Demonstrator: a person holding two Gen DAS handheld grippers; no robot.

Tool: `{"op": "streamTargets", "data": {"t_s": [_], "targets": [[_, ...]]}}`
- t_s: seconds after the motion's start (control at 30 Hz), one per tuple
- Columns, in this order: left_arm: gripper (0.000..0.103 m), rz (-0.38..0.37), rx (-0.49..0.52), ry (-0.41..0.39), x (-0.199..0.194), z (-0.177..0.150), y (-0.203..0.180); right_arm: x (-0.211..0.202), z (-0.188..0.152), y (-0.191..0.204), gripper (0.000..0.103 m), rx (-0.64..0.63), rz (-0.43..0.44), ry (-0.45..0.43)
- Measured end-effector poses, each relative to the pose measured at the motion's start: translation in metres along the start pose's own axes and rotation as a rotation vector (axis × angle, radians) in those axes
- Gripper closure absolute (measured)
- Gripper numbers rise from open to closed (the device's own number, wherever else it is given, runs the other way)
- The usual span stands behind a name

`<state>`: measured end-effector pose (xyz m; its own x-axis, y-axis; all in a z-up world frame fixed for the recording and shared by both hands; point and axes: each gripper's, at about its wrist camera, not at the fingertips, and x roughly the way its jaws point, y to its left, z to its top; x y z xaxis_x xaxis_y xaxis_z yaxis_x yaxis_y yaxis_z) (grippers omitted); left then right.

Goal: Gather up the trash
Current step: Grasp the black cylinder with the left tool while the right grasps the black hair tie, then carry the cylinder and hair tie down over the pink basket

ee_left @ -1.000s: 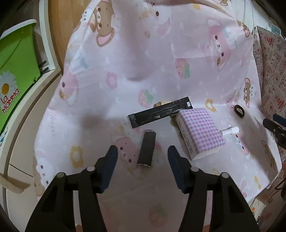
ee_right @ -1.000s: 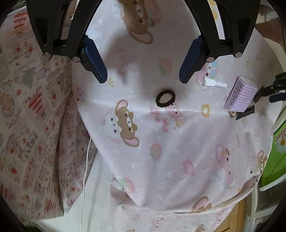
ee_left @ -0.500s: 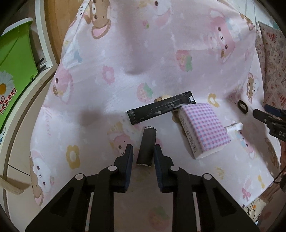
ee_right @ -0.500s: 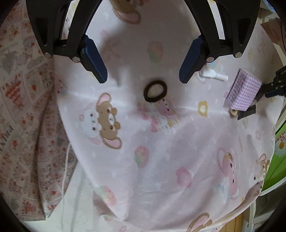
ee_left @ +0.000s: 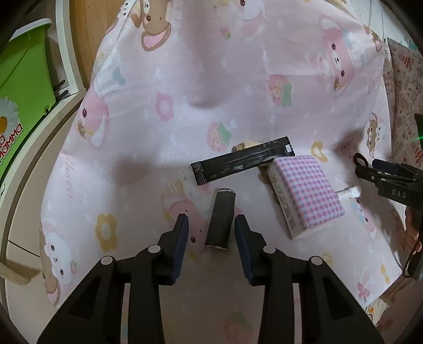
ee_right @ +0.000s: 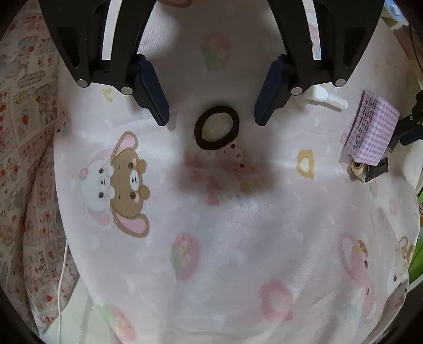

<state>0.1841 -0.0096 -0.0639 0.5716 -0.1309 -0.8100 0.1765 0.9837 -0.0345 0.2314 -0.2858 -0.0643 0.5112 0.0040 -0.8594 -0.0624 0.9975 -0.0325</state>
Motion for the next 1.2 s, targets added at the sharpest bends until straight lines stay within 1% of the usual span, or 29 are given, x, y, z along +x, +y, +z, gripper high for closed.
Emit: {"op": "streamTargets", "data": {"t_s": [0.03,0.07,0.17,0.23,0.27,0.33,0.43,0.5,0.6,0.7,0.8,0.87,0.9,1.03,1.07,1.13,1.17,1.2], "targets": [[0.073,0.004,0.005,-0.002,0.000,0.000,0.000,0.001,-0.003,0.007,0.044,-0.002,0.010,0.001],[0.080,0.003,0.008,-0.003,0.000,-0.001,-0.001,0.001,-0.003,0.009,0.045,0.001,0.023,0.004],[0.086,-0.035,-0.008,0.005,-0.003,-0.002,-0.002,0.003,-0.001,0.008,0.054,0.027,0.032,0.008],[0.088,-0.051,-0.024,0.008,-0.005,-0.003,0.000,0.003,-0.001,0.007,0.070,0.032,0.024,0.007],[0.089,-0.049,-0.028,0.004,-0.007,-0.004,0.000,0.003,-0.001,0.007,0.074,0.035,0.024,0.006],[0.090,-0.040,-0.030,-0.007,-0.010,-0.005,0.002,0.004,0.000,0.006,0.095,0.042,0.017,-0.001],[0.092,-0.028,-0.037,-0.041,-0.020,-0.007,0.003,0.002,-0.001,0.001,0.095,0.085,-0.030,-0.033],[0.092,-0.024,-0.051,-0.066,-0.028,-0.008,0.005,-0.005,-0.003,-0.003,0.095,0.117,-0.016,-0.062],[0.092,-0.042,-0.082,-0.093,-0.040,-0.007,0.011,-0.018,-0.004,-0.006,0.095,0.150,0.012,-0.100],[0.092,-0.050,-0.088,-0.126,-0.054,-0.006,0.014,-0.036,-0.006,-0.005,0.095,0.141,0.042,-0.137],[0.092,-0.043,-0.075,-0.159,-0.067,-0.007,0.010,-0.055,-0.012,0.003,0.095,0.100,0.040,-0.171],[0.092,-0.046,-0.066,-0.174,-0.074,-0.008,0.007,-0.070,-0.022,0.001,0.095,0.077,0.038,-0.191],[0.092,-0.046,-0.061,-0.180,-0.077,-0.009,0.005,-0.079,-0.028,0.001,0.095,0.066,0.040,-0.201],[0.092,-0.050,-0.028,-0.183,-0.088,-0.013,-0.004,-0.101,-0.035,-0.001,0.095,0.045,0.069,-0.234],[0.092,-0.043,-0.004,-0.185,-0.090,-0.014,-0.008,-0.118,-0.039,0.009,0.095,0.042,0.078,-0.244],[0.092,-0.010,0.021,-0.187,-0.092,-0.016,-0.015,-0.133,-0.039,0.012,0.095,0.035,0.095,-0.268],[0.092,-0.022,0.014,-0.173,-0.093,-0.017,-0.016,-0.141,-0.041,0.015,0.095,0.030,0.101,-0.282],[0.092,-0.058,-0.009,-0.159,-0.094,-0.020,-0.015,-0.147,-0.043,0.019,0.095,0.025,0.106,-0.292]]}}
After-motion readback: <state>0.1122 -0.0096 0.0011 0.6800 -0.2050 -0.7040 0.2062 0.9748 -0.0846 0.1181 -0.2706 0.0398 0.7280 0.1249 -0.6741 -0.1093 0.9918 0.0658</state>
